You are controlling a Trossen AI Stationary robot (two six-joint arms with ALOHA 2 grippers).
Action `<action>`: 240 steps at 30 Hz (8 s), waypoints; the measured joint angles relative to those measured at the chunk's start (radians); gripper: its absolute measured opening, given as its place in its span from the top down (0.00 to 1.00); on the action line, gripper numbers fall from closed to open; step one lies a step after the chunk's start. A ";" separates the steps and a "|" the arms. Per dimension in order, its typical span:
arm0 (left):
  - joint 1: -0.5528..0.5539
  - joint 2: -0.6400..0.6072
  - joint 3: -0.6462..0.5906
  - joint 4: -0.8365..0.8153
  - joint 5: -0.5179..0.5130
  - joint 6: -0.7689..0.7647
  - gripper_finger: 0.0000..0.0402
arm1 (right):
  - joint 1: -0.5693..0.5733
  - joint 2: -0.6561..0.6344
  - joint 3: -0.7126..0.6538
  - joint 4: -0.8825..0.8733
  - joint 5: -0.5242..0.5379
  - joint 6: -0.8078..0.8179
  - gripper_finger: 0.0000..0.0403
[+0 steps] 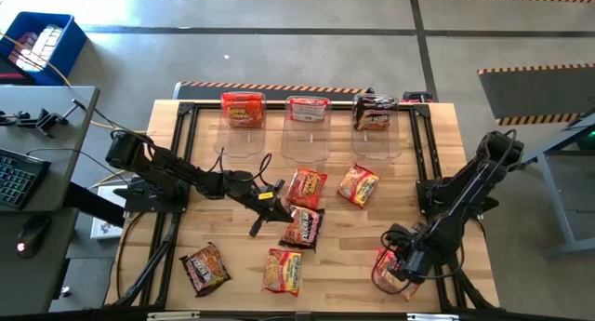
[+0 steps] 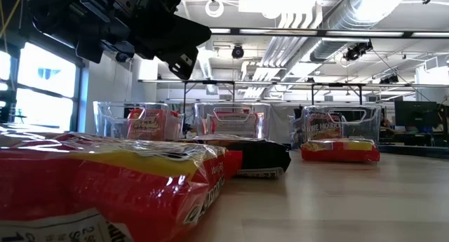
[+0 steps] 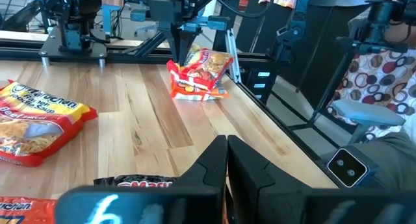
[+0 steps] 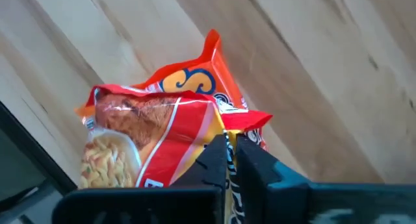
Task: Sort Maruchan noodles
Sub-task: Put the red noodle pack into the middle transparent bin
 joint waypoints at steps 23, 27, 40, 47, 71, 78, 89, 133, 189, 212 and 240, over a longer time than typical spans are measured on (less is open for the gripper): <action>-0.020 0.004 0.000 0.003 -0.139 -0.056 0.94 | -0.293 0.000 0.104 0.226 0.274 -0.724 1.00; -0.042 0.040 0.023 0.000 -0.158 -0.087 0.85 | -0.325 0.000 0.128 0.234 0.263 -0.783 1.00; -0.078 0.333 0.305 -0.001 -0.144 -0.193 0.67 | -0.193 0.000 0.301 -0.210 0.124 -0.331 0.70; -0.077 0.393 0.411 0.000 -0.078 -0.312 0.63 | 0.058 0.000 0.217 -0.204 0.284 0.180 0.54; -0.076 0.531 0.573 -0.132 -0.036 -0.449 0.63 | 0.224 0.000 -0.191 0.210 0.656 0.600 0.29; -0.076 0.586 0.626 -0.121 -0.020 -0.448 0.73 | 0.213 0.000 -0.192 0.211 0.764 0.534 0.29; -0.076 0.717 0.745 -0.128 0.021 -0.438 0.85 | 0.149 0.001 -0.192 0.304 0.772 0.370 0.29; 0.002 0.443 0.756 -0.645 0.018 -0.078 0.59 | -0.101 0.001 -0.192 0.594 0.704 -0.587 1.00; -0.055 0.562 0.759 -0.385 0.004 -0.090 1.00 | -0.155 0.000 0.204 0.082 0.446 -0.622 0.35; 0.055 0.512 0.758 -0.200 0.020 -0.186 1.00 | -0.141 0.001 0.308 -0.212 0.422 -0.352 0.32; 0.082 0.476 0.758 -0.192 -0.136 -0.158 1.00 | -0.289 0.093 0.309 -0.237 0.431 -0.229 0.32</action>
